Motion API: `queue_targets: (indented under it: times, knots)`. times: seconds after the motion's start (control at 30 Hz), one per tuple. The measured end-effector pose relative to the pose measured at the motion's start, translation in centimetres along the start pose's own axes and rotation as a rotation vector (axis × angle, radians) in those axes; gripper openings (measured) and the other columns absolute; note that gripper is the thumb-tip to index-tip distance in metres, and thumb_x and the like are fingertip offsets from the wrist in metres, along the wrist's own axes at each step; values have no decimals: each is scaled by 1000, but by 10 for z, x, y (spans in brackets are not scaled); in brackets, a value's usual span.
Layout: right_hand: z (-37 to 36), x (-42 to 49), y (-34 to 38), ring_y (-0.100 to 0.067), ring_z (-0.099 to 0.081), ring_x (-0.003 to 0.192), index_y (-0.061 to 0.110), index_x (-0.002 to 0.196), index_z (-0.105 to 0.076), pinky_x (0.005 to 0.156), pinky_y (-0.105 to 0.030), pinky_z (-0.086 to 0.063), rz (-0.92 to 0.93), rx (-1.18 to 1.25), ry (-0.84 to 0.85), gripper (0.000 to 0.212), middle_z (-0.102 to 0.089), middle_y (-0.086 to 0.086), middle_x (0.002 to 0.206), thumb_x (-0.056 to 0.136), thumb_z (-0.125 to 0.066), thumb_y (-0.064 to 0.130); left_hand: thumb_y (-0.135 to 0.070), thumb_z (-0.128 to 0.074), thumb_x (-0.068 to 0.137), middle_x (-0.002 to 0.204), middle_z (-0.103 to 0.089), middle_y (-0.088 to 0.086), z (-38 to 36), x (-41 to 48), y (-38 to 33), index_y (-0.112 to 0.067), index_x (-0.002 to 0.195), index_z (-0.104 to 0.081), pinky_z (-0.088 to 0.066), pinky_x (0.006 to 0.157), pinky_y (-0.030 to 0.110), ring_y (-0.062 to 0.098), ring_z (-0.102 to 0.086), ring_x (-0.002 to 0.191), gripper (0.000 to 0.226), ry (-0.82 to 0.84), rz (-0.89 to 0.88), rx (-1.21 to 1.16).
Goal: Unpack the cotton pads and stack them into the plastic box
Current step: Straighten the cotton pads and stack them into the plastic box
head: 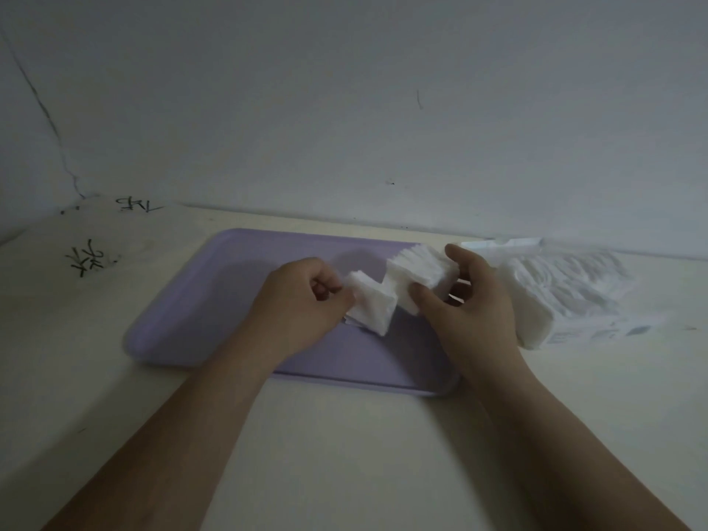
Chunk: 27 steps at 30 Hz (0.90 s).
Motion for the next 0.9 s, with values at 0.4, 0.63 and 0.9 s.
queue_targets:
  times: [0.4,0.63,0.9]
  knots:
    - [13,1,8,-7,-54,122,22,153,-46,108,-22,-44,61,-59,-225,66,-49,10,136,93,-73,15,-41,-76,86,93,-59,-3,-35,-4,-30,-22,96,-70,-55,79,39,20,-63,86,22,35,-237,254]
    - [7,2,-2,-6,-63,110,29,145,-56,86,-11,-49,-64,60,-143,56,-63,8,132,93,-76,26,-58,-72,82,96,-54,-6,-40,-8,-31,-27,95,-69,-55,76,39,20,-63,83,33,74,-167,318]
    - [8,3,-7,-4,-65,103,26,143,-57,75,-2,-47,-80,87,-164,53,-65,8,125,94,-76,25,-53,-75,66,92,-55,-10,-37,-10,-35,-28,83,-56,-53,73,37,17,-60,81,36,51,-158,152]
Point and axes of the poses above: each hand's wrist, its own x-axis towards the middle knuckle, its own z-axis out of the back of the hand, y = z × x, the point moved 6 cm from there along x, towards the middle knuckle
